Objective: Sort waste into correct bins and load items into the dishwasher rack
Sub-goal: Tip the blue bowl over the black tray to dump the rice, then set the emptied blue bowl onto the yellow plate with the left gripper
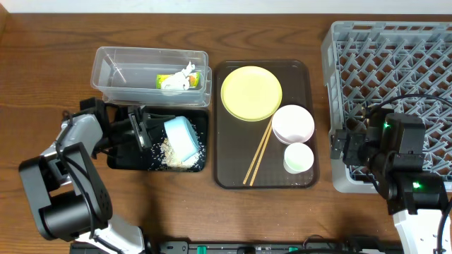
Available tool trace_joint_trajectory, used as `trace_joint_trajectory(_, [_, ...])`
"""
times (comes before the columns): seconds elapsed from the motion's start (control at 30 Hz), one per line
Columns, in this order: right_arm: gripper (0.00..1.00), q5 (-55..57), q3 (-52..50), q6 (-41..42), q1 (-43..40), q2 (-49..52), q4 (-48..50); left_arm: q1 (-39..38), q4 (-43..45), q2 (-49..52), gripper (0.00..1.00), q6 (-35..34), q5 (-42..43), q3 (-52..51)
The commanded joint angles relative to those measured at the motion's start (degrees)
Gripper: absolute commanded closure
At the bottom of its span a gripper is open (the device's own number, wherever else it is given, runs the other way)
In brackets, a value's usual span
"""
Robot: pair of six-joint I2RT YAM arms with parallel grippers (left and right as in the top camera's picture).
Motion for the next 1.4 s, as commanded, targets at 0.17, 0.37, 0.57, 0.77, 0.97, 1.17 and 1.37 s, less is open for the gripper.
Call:
trace_joint_trajectory(0.17, [0.01, 0.52, 1.14, -0.20, 0.48, -0.17, -0.20, 1.05, -0.02, 0.46, 0.94, -4.46, 1.51, -0.17])
trace_joint_trajectory(0.37, [0.01, 0.52, 1.14, -0.20, 0.48, -0.17, -0.20, 0.85, 2.05, 0.17, 0.94, 1.73, 1.51, -0.15])
trace_joint_trajectory(0.57, [0.01, 0.52, 1.14, -0.20, 0.48, -0.17, -0.17, -1.29, 2.40, -3.96, 0.94, 18.84, -6.56, -0.11])
trace_joint_trajectory(0.77, [0.01, 0.52, 1.14, -0.20, 0.48, -0.17, -0.24, -7.54, 3.78, -15.28, 0.94, 20.76, -30.53, 1.20])
trace_joint_trajectory(0.97, [0.01, 0.52, 1.14, -0.20, 0.48, -0.17, -0.22, -19.10, 18.84, -25.86, 0.94, 20.28, -40.33, 1.86])
trace_joint_trajectory(1.17, [0.01, 0.52, 1.14, -0.20, 0.48, -0.17, -0.24, -33.64, 32.46, -27.34, 0.94, 20.57, -61.02, 1.84])
trace_joint_trajectory(1.37, [0.01, 0.52, 1.14, -0.20, 0.48, -0.17, -0.24, -44.22, 47.06, -20.72, 0.94, 20.74, -75.01, 1.84])
